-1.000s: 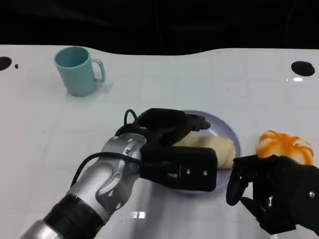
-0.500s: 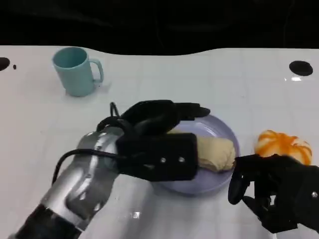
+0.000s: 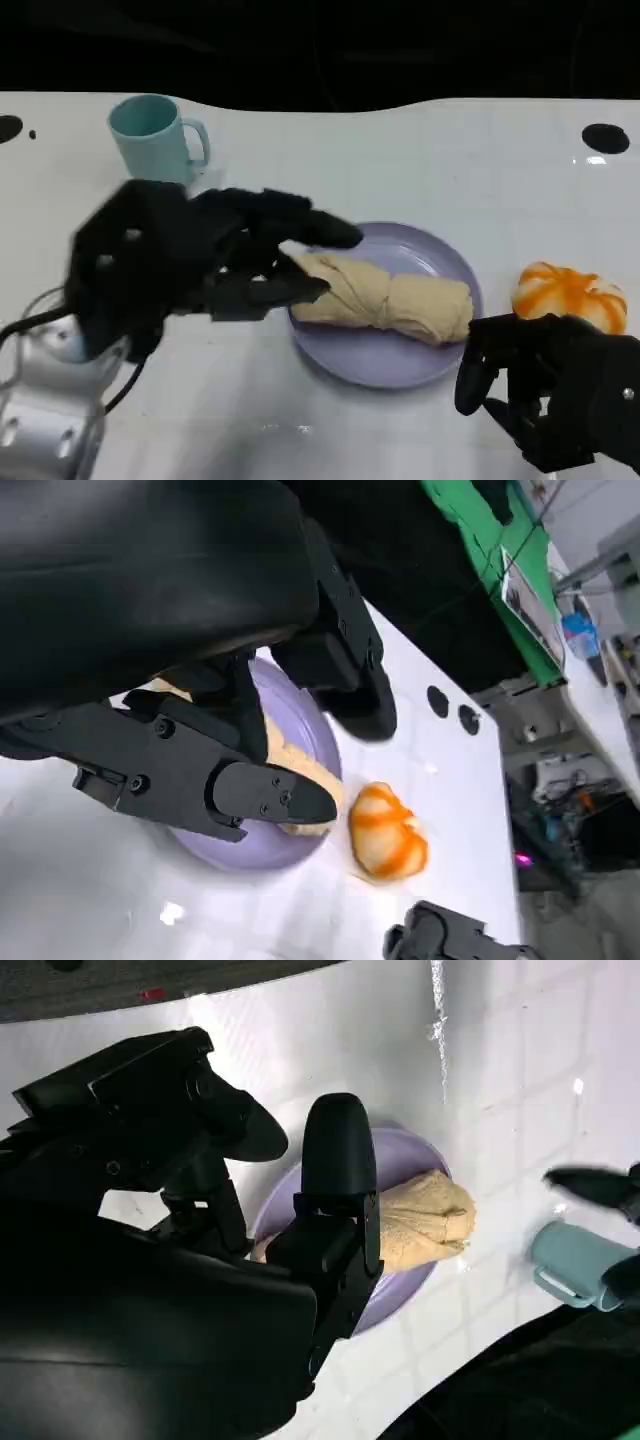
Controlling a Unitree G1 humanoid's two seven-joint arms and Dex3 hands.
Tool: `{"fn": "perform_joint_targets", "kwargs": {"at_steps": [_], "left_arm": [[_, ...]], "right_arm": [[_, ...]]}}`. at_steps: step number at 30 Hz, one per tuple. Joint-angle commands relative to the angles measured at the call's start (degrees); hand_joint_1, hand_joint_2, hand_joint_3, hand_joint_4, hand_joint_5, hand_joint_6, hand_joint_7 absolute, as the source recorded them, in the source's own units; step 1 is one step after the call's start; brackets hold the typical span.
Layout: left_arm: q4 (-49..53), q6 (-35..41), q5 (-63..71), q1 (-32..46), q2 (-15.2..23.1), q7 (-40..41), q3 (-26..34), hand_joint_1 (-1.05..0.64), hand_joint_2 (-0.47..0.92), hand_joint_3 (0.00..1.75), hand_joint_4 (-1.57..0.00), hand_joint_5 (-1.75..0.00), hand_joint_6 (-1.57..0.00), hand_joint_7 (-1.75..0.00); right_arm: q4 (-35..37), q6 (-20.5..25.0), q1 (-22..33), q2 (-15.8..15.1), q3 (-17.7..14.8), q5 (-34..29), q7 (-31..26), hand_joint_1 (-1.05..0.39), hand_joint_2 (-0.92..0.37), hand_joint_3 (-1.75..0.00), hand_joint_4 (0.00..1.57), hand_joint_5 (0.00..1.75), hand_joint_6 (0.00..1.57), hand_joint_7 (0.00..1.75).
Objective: Grasp the towel on the left side of the plate with the left hand and place it into the plate.
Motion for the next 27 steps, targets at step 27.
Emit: {"fn": "perform_joint_targets", "kwargs": {"at_steps": [27], "left_arm": [[-13.36,23.30,-15.89,14.14,8.72,6.55,6.17,-0.04,0.38,1.50,-0.87,-1.75,-0.80,-1.64]], "right_arm": [[1.57,-4.18,1.94,-1.36,-3.30,0.87,0.74,0.01,-0.59,-1.05,0.71,1.75,0.69,1.42]]}}
